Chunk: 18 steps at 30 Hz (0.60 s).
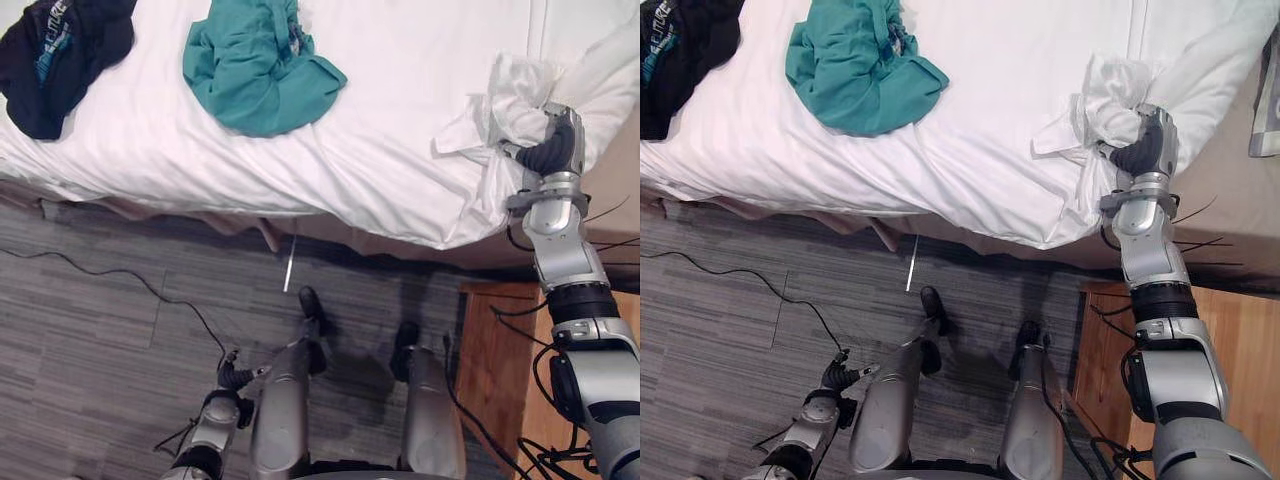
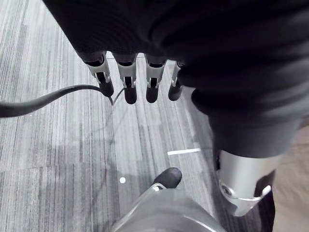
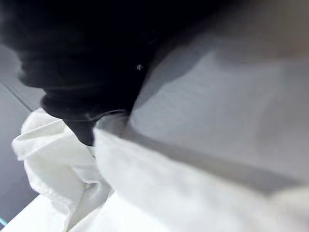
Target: Tidy the bed and pick cloth on bed and put in laundry
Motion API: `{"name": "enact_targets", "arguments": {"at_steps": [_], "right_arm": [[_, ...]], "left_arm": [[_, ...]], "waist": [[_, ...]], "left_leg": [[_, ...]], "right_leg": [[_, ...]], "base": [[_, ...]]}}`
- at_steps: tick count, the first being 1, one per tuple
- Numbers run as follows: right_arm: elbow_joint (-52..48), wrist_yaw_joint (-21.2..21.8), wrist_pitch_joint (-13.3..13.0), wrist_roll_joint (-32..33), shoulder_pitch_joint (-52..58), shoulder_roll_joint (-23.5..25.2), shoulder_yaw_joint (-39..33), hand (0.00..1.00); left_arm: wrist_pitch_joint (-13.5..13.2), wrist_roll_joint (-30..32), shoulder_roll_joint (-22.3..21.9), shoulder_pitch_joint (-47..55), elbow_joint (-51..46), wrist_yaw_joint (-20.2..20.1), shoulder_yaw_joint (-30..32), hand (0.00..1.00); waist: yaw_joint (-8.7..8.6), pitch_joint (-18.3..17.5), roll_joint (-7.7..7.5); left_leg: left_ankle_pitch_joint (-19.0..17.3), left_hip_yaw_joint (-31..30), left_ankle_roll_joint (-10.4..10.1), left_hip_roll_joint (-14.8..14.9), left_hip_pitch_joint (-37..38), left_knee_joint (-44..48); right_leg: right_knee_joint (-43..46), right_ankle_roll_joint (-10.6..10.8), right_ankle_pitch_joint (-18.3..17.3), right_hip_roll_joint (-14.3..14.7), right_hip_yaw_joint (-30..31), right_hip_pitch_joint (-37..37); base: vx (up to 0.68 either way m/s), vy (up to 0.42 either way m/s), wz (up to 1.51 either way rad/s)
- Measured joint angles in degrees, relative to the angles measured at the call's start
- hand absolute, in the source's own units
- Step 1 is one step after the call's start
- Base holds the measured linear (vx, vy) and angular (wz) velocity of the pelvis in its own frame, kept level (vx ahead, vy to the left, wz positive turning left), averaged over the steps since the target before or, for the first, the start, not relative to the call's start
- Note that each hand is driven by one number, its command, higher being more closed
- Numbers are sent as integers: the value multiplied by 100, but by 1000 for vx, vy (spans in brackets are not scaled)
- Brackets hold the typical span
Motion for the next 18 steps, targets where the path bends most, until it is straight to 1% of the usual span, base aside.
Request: {"name": "enact_targets", "arguments": {"at_steps": [1, 2, 3, 5, 6, 7, 8, 10, 11, 12, 13, 15, 16, 17, 18], "right_arm": [[-168, 46, 0, 18, 343, 22, -210, 100], [-215, 62, -1, 21, 434, 32, -272, 100], [-411, 97, -1, 44, 832, 92, -550, 100], [-594, 101, 1, 82, 1460, 270, -1041, 100], [-630, 101, 0, 96, 1590, 318, -1170, 0], [-672, 96, 1, 187, 1930, 456, -1597, 0], [-676, 102, 2, 208, 2115, 561, -1868, 0], [-680, 103, 3, 306, 2388, 719, -2251, 0], [-662, 108, 17, 465, 2619, 955, -2635, 0], [-626, 105, 73, 566, 2761, 1126, -2869, 0], [-624, 93, 122, 661, 2839, 1217, -2994, 0], [-620, 46, 374, 1188, 3131, 1595, -3574, 0], [-621, 2, 414, 1295, 3173, 1664, -3691, 0], [-621, -146, 498, 1549, 3234, 1802, -3902, 0], [-641, -298, 514, 1742, 3337, 1917, -4169, 0]], "left_arm": [[4, 1, 0, 14, -36, -11, 1, 0], [4, 2, 0, 21, -50, -14, 1, 0], [4, 2, -3, 66, -133, -25, 2, 0], [4, 7, 4, 207, -271, -52, 31, 0], [1, 7, 4, 231, -275, -55, 34, 0], [22, 13, 2, 266, -269, -64, 36, 0], [29, 14, -5, 312, -270, -64, 50, 0], [45, 14, -21, 384, -270, -82, 52, 0], [51, 15, -30, 478, -268, -168, 87, 0], [72, 14, -72, 557, -269, -186, 175, 0], [76, 14, -99, 593, -268, -185, 221, 0], [150, 12, -150, 721, -262, -191, 269, 0], [164, 11, -154, 744, -260, -192, 278, 0], [189, 11, -185, 768, -258, -205, 368, 0], [219, 11, -243, 782, -257, -247, 498, 0]], "waist": [[1, 2, -5], [1, 0, -8], [-14, -3, -17], [-148, -17, -44], [-166, -29, -56], [-238, -43, -74], [-287, -112, -97], [-298, -235, -143], [-301, -378, -202], [-303, -517, -227], [-307, -579, -234], [-354, -778, -275], [-374, -813, -282], [-443, -831, -295], [-458, -864, -300]], "left_leg": [[13, 24, -16, -17, 183, -112], [18, 30, -21, -23, 226, -142], [35, 39, -45, -66, 423, -252], [36, 59, -46, -158, 743, -446], [36, 65, -46, -182, 809, -495], [48, 91, -59, -244, 993, -659], [59, 87, -74, -277, 1049, -712], [85, 96, -68, -318, 1194, -829], [97, 95, -66, -346, 1378, -902], [97, 90, -67, -363, 1482, -976], [96, 87, -67, -373, 1551, -1005], [90, 77, -76, -407, 1794, -1138], [90, 79, -77, -412, 1823, -1168], [78, 81, -94, -417, 1885, -1170], [61, 96, -118, -418, 1944, -1170]], "right_leg": [[-154, 24, 33, 21, -15, 207], [-186, 24, 39, 22, -20, 254], [-327, 43, 66, 18, -41, 469], [-556, 83, 131, -3, -53, 819], [-594, 95, 139, -13, -46, 861], [-727, 163, 184, -26, -43, 1026], [-793, 191, 196, -29, -58, 1093], [-907, 216, 214, -17, -64, 1223], [-1023, 223, 217, -6, -101, 1432], [-1089, 226, 218, 0, -138, 1558], [-1129, 226, 218, -1, -155, 1627], [-1271, 228, 219, 4, -204, 1907], [-1281, 229, 219, 5, -203, 1926], [-1313, 232, 221, 3, -202, 1998], [-1349, 244, 227, 3, -172, 2044]], "base": [[64, -41, -2], [84, -42, 2], [104, -40, 1], [151, -50, -1], [168, -44, -6], [164, -42, -5], [172, -45, -5], [158, -53, -3], [239, -92, 0], [201, -80, 2], [218, -69, 8], [226, -68, 5], [129, -47, -3], [100, -49, -11], [85, -49, -13]]}}
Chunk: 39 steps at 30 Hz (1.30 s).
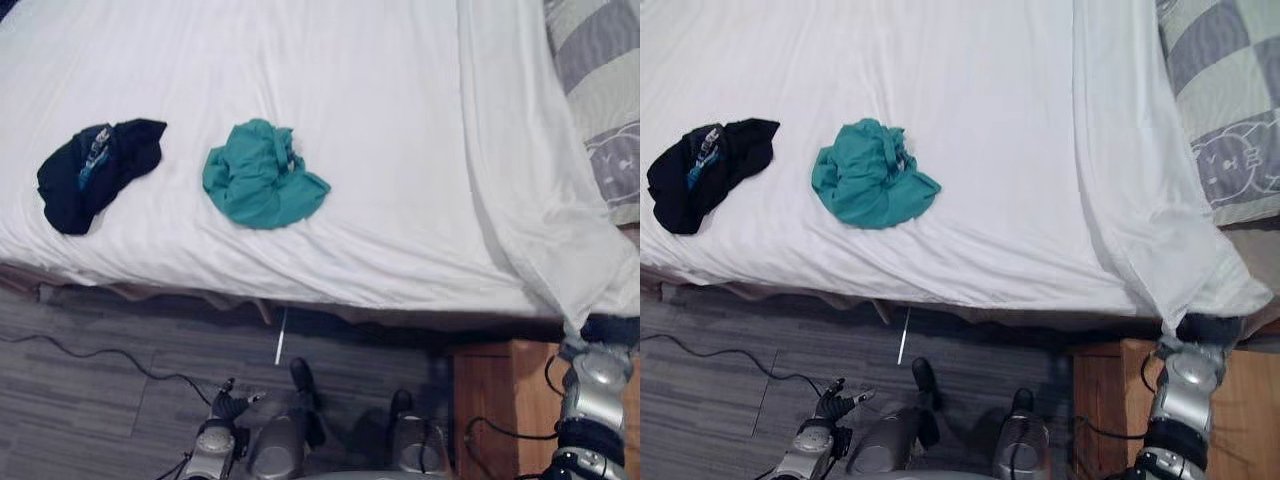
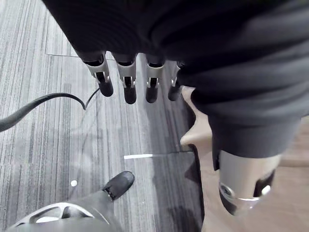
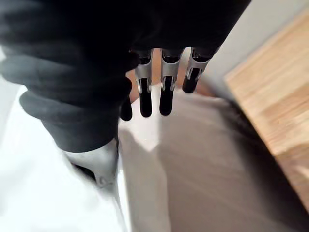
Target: Tidy the bed and pick cloth on bed and put in laundry
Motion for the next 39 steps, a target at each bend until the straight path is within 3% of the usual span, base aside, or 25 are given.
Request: {"name": "enact_targets", "arguments": {"at_steps": [8, 9, 14, 19, 22, 24, 27, 32, 34, 36, 37, 39], "right_arm": [[-1150, -916, 196, -31, 419, 250, -924, 0], [-1311, -1080, 199, -106, 418, 249, -949, 100], [-1790, -1379, 179, -214, 120, 62, -740, 100], [-1449, -1022, 40, -198, -971, -1147, 651, 100], [-1010, -721, -155, -78, -2086, -2061, 1349, 100], [-586, -564, -286, 71, -3114, -2660, 1908, 100], [-127, -467, -313, 200, -3887, -3030, 2436, 100], [636, -481, -328, 547, -4246, -3148, 2742, 100], [696, -485, -357, 777, -4217, -3062, 2733, 100], [565, -483, -534, 855, -4121, -2953, 2714, 100], [216, -464, -708, 989, -3889, -2722, 2620, 100], [55, -456, -793, 1045, -3665, -2460, 2480, 100]], "left_arm": [[79, 5, -139, 234, 130, -50, 208, 0], [90, 4, -138, 250, 132, -44, 205, 0], [107, -2, -114, 258, 170, -33, 188, 0], [64, -17, -44, 219, 175, -39, 132, 0], [16, -76, 38, 98, 165, -43, 1, 0], [-32, -235, 91, 71, 160, -41, -73, 0], [-50, -399, 111, 46, 168, -28, -139, 0], [-104, -597, 98, -341, 276, 82, -493, 0], [-160, -701, 34, -595, 180, 116, -477, 0], [-164, -780, -23, -683, 88, 189, -439, 0], [-178, -809, -25, -813, -15, 220, -299, 0], [-181, -808, -10, -900, -28, 234, -242, 0]], "waist": [[-164, -297, -15], [-159, -343, -13], [-153, -384, -17], [-114, -252, 42], [28, 110, 200], [83, 408, 428], [251, 573, 641], [363, 756, 765], [371, 1010, 789], [373, 1034, 781], [343, 1146, 772], [331, 1144, 769]], "left_leg": [[-85, 93, -108, 114, 193, -59], [-83, 105, -110, 148, 178, -60], [-69, 58, -124, 156, 120, -59], [-20, -30, -188, 128, -338, -50], [-19, -48, -187, 121, -628, -17], [-9, -47, -200, 119, -914, -15], [105, -25, -255, 99, -1304, -13], [308, 78, -98, 122, -2190, 648], [-86, 197, 229, 357, -2695, 1562], [-360, 262, 238, 548, -2989, 2107], [-711, 304, 212, 780, -3130, 2711], [-938, 356, 172, 949, -3173, 3010]], "right_leg": [[-222, 5, 10, 128, 132, 169], [-286, -32, 35, 150, 136, 172], [-290, -58, 117, 165, 174, 134], [-33, -72, 168, 159, 268, -455], [261, -88, 146, 123, 243, -846], [476, -123, 124, 61, 189, -1192], [852, -114, 37, -20, 254, -1776], [1660, -150, -184, -184, 452, -2780], [2053, -165, -288, -204, 636, -3147], [2249, -181, -371, -175, 718, -3351], [2515, -191, -484, -139, 759, -3416], [2617, -206, -583, -105, 754, -3393]], "base": [[-6, -28, -12], [-45, -16, -11], [-4, -2, -1], [-44, 8, -1], [-70, -5, 16], [-68, -22, 22], [-57, -33, 6], [1, -67, 5], [-15, -71, -17], [-28, -53, -29], [-38, -54, -31], [-46, -60, -18]]}}
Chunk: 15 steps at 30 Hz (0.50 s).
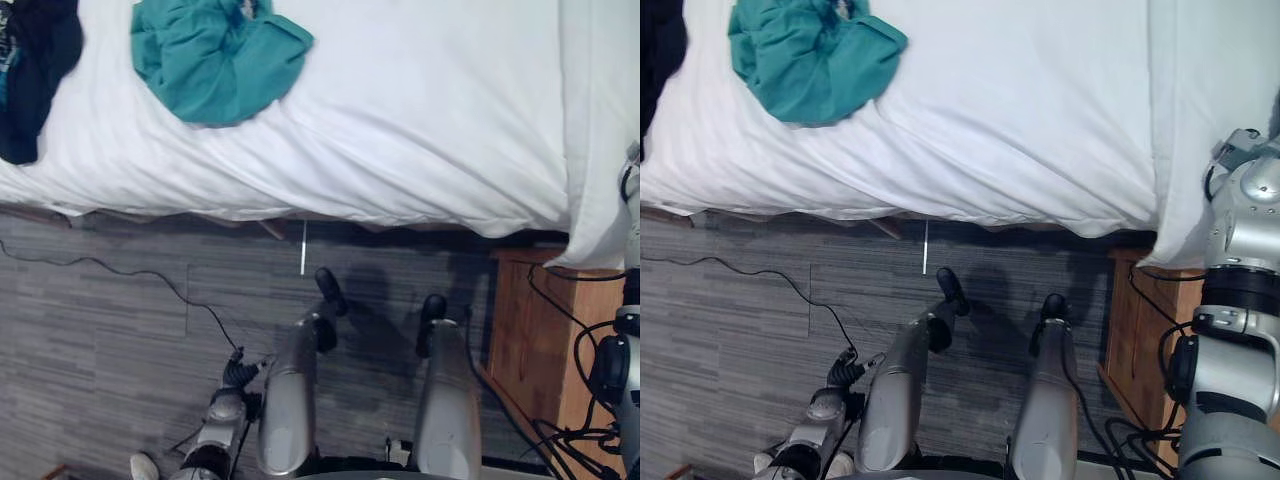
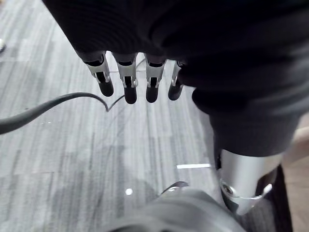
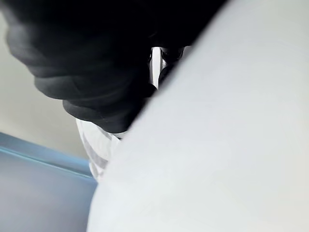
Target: Tidy the bed and pick cloth on bed and put in laundry
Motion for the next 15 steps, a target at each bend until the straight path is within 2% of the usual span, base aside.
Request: {"name": "enact_targets", "arguments": {"at_steps": [3, 4, 6, 8, 9, 11, 12, 15], "right_arm": [[-302, 124, -236, 98, 646, 728, -426, 100], [-374, 180, -339, 98, 1078, 1201, -645, 100], [-381, 245, -355, 105, 1481, 1620, -799, 100], [-224, 364, -350, 156, 2158, 2204, -914, 100], [-52, 398, -334, 169, 2512, 2491, -924, 0], [394, 535, -157, 192, 3058, 2938, -992, 0], [639, 584, -74, 194, 3182, 2987, -1041, 0], [1991, 812, 526, 118, 3847, 3366, -1167, 0]], "left_arm": [[2, 0, 14, -162, -161, 112, 27, 0], [8, 6, -29, -189, -236, 123, 117, 0], [42, 16, -97, -183, -242, 130, 200, 0], [128, 27, -174, -66, -250, 129, 198, 0], [137, 39, -189, 35, -253, 126, 199, 0], [195, 94, -188, 234, -256, 120, 240, 0], [214, 130, -190, 274, -218, 117, 257, 0], [248, 189, -229, 382, 9, 81, 319, 0]], "waist": [[-9, 25, -101], [-11, 2, -242], [-13, -16, -407], [-21, -150, -663], [-26, -230, -809], [-134, -381, -992], [-164, -469, -1017], [-241, -708, -963]], "left_leg": [[-97, 570, 9, 318, 260, 81], [-94, 650, 7, 304, 516, -36], [-91, 745, 1, 284, 850, -190], [-50, 797, -55, 172, 1341, -500], [-18, 778, -98, 75, 1601, -695], [32, 672, -159, -117, 2015, -1031], [121, 609, -133, -191, 2084, -1124], [256, 459, -77, -451, 2488, -1543]], "right_leg": [[-79, -2, -36, 19, -57, 202], [-215, 0, -36, 9, -117, 487], [-396, 1, -35, -3, -201, 867], [-744, 11, -30, -36, -358, 1446], [-949, 29, -19, -49, -435, 1729], [-1394, 111, 36, -63, -567, 2295], [-1519, 140, 57, -72, -642, 2410], [-2108, 259, 207, -69, -807, 2999]], "base": [[15, -116, 1], [37, -105, 5], [67, -98, 12], [126, -90, 20], [194, -86, 17], [197, -51, 20], [203, -31, 25], [235, -35, 15]]}}
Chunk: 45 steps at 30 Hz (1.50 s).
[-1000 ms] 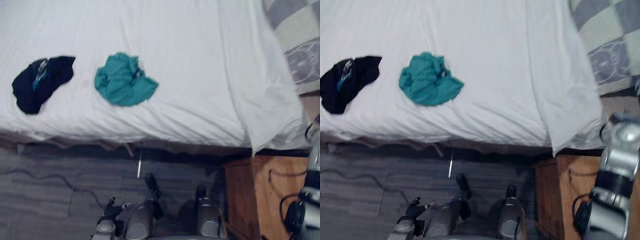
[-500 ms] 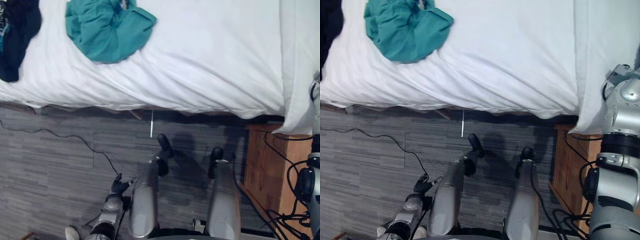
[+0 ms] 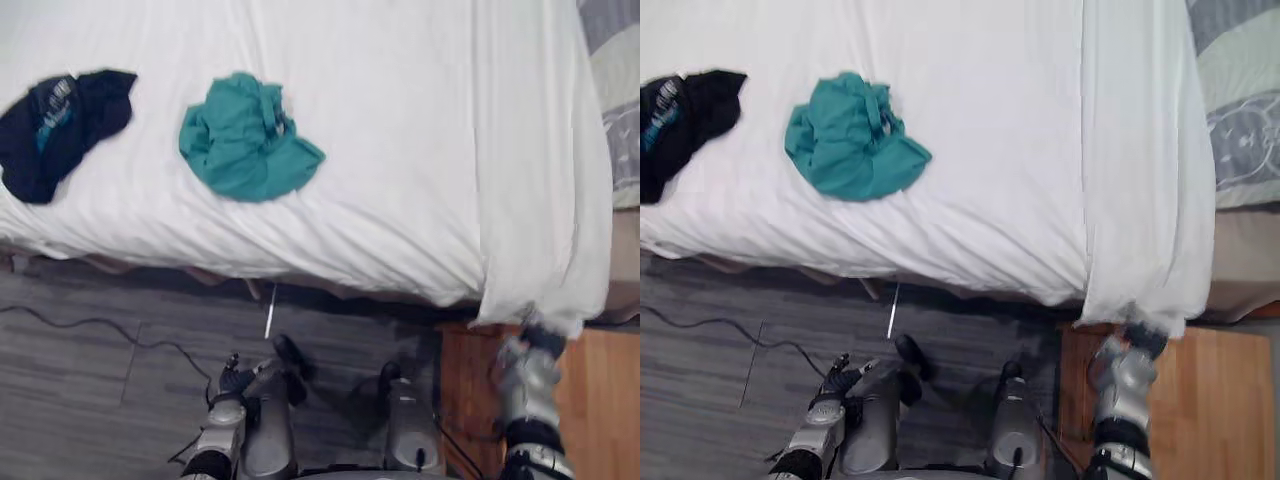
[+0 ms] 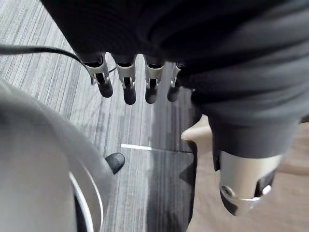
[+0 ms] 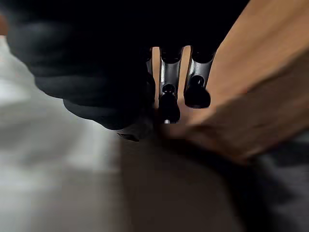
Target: Tidy the bed and pick cloth on bed and put in laundry
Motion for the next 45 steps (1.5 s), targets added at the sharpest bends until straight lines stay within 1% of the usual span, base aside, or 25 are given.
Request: {"name": "enact_targets", "arguments": {"at_steps": [2, 6, 9, 10, 11, 12, 16, 17, 18, 19, 20, 21, 22, 23, 24, 25, 26, 27, 28, 30, 31, 32, 36, 42, 45], "right_arm": [[348, 252, 228, -272, 314, 294, 21, 0], [701, 592, 254, -781, 719, 240, 233, 0], [728, 725, 225, -1017, 813, 167, 315, 0], [764, 811, 225, -1118, 850, 156, 309, 0], [773, 829, 229, -1141, 892, 157, 315, 0], [773, 878, 228, -1155, 958, 156, 341, 0], [904, 933, 210, -1153, 1076, 130, 782, 0], [939, 933, 209, -1151, 1112, 113, 794, 0], [957, 933, 206, -1150, 1196, 49, 784, 0], [1112, 925, 191, -1148, 1106, 172, 750, 0], [1245, 842, 140, -1093, 1109, 461, 686, 0], [1329, 925, 108, -1094, 1063, 384, 720, 0], [1366, 947, 111, -1098, 1012, 358, 802, 0], [1344, 962, 112, -1101, 912, 403, 1096, 0], [1274, 1060, 111, -1098, 849, 359, 1331, 0], [1214, 1098, 108, -1102, 800, 283, 1550, 0], [1007, 1223, 86, -1172, 737, 187, 2163, 0], [810, 1339, 56, -1243, 762, 259, 2479, 0], [679, 1417, 33, -1302, 802, 329, 2626, 0], [118, 1673, -70, -1378, 954, 439, 2966, 0], [26, 1724, -156, -1359, 983, 403, 2959, 0], [46, 1753, -168, -1357, 953, 364, 2937, 0], [163, 1798, -173, -1252, 946, 260, 2668, 0], [653, 1533, -57, -1091, 843, 251, 1901, 0], [761, 1457, 16, -1043, 838, 253, 1350, 0]], "left_arm": [[17, 154, 21, 96, 76, -21, 165, 0], [29, 287, 12, 209, 158, -127, 421, 0], [-7, 390, 12, 206, 290, -125, 551, 0], [-3, 408, 37, 279, 402, -129, 749, 0], [23, 455, 47, 351, 441, -127, 838, 0], [48, 515, 64, 438, 464, -126, 894, 0], [114, 614, 263, 698, 446, -102, 1004, 0], [111, 612, 259, 761, 447, -84, 985, 0], [106, 611, 211, 861, 451, -77, 938, 0], [96, 621, 372, 815, 474, -83, 940, 0], [92, 603, 826, 751, 470, 35, 932, 0], [93, 603, 893, 753, 493, 102, 891, 0], [89, 607, 914, 737, 525, 137, 791, 0], [86, 607, 859, 616, 604, 134, 617, 0], [59, 608, 732, 593, 562, 130, 487, 0], [34, 608, 673, 606, 563, 115, 460, 0], [9, 619, 597, 641, 561, 68, 335, 0], [-10, 624, 626, 636, 553, -3, 223, 0], [-9, 627, 654, 618, 527, -30, 128, 0], [-10, 703, 649, 463, 328, -181, -235, 0], [-8, 751, 506, 341, 261, -262, -397, 0], [2, 771, 394, 274, 250, -270, -422, 0], [-29, 835, -201, 322, 109, -474, -597, 0], [-14, 752, -234, 448, 124, -481, -577, 0], [-10, 732, -262, 453, 135, -475, -520, 0]], "waist": [[-80, -85, 53], [-78, -171, 254], [-79, -216, 184], [-62, -333, 267], [-86, -418, 289], [-105, -497, 279], [-61, -770, 90], [-55, -868, 141], [-39, -1048, 277], [-25, -957, -38], [128, -1041, -471], [170, -1095, -480], [241, -1105, -478], [232, -1090, -598], [233, -1090, -569], [225, -1091, -493], [230, -1104, -346], [194, -1105, -314], [148, -1105, -315], [-104, -1102, -305], [-133, -1080, -369], [-139, -944, -231], [-150, -904, 56], [-71, -914, 118], [-98, -1008, 262]], "left_leg": [[-18, -109, -13, -52, 108, 92], [-535, -382, -199, 507, -210, 2135], [-771, -506, -315, 525, -267, 2531], [-1206, -541, -300, 913, -293, 2864], [-1275, -604, -353, 1125, -288, 2847], [-1279, -813, -382, 1365, -287, 2683], [-863, -2715, -995, 2294, -534, 1366], [-835, -2966, -966, 2406, -487, 1254], [-764, -3143, -1295, 2487, -451, 1238], [-899, -3029, -1649, 2361, -594, 1753], [-1481, -2860, -1606, 1918, -862, 2788], [-1922, -2798, -1575, 1830, -943, 3299], [-2104, -2596, -1585, 1804, -856, 3411], [-2266, -2175, -1412, 1540, -630, 3479], [-2321, -1892, -1238, 1419, -387, 3371], [-2322, -1721, -1178, 1422, -234, 3267], [-2231, -1362, -1045, 1445, 140, 2875], [-2019, -1167, -976, 1338, 417, 2399], [-1842, -1136, -929, 1234, 524, 2059], [-1081, -1177, -799, 786, 763, 796], [-848, -1238, -739, 457, 901, 372], [-791, -1294, -727, 413, 1024, 265], [-511, -1403, -678, 109, 1451, -308], [-466, -1330, -635, 62, 1299, 126], [-109, -1068, -631, -14, 1579, -662]], "right_leg": [[-219, 36, 95, -3, 2, 296], [-279, 63, 114, -66, 200, 745], [-326, 172, 100, -283, 270, 822], [-340, 251, 128, -299, 307, 836], [-341, 269, 136, -313, 312, 833], [-338, 322, 146, -385, 317, 829], [-208, 674, 170, -1088, 548, 535], [-280, 705, 236, -1177, 550, 572], [-472, 697, 420, -1349, 523, 689], [-599, 697, 595, -1636, 577, 816], [-1077, 625, 1947, -2060, 700, 845], [-1538, 25, 3273, -2151, 692, 865], [-1589, -503, 3775, -2190, 659, 819], [-640, -143, 3288, -2392, 624, 296], [171, -8, 2380, -2228, 556, -72], [542, 27, 1914, -1973, 444, -209], [1175, 40, 983, -1297, 99, -389], [1507, 93, 467, -790, -132, -429], [1617, 156, 219, -496, -260, -413], [1179, -4, -521, 832, -358, -294], [523, -882, -507, 1093, -223, 39], [499, -967, -433, 1073, -277, 165], [298, -873, -481, 896, -398, 595], [226, -773, -396, 812, -140, 531], [-116, -757, -144, 884, -60, 529]], "base": [[171, -27, -11], [63, 53, -37], [-32, 193, -21], [-61, 218, -15], [-51, 216, -8], [6, 284, 13], [34, 541, 12], [101, 865, 9], [81, 603, 7], [82, 867, -8], [17, 976, -31], [8, 1188, -52], [-1, 994, -57], [47, 806, -61], [72, 694, -62], [67, 635, -95], [29, 496, -93], [15, 470, -73], [11, 272, 4], [44, 171, 70], [77, 61, 70], [61, 66, 52], [-41, 54, 35], [-18, -2, -11], [-14, 45, -23]]}}
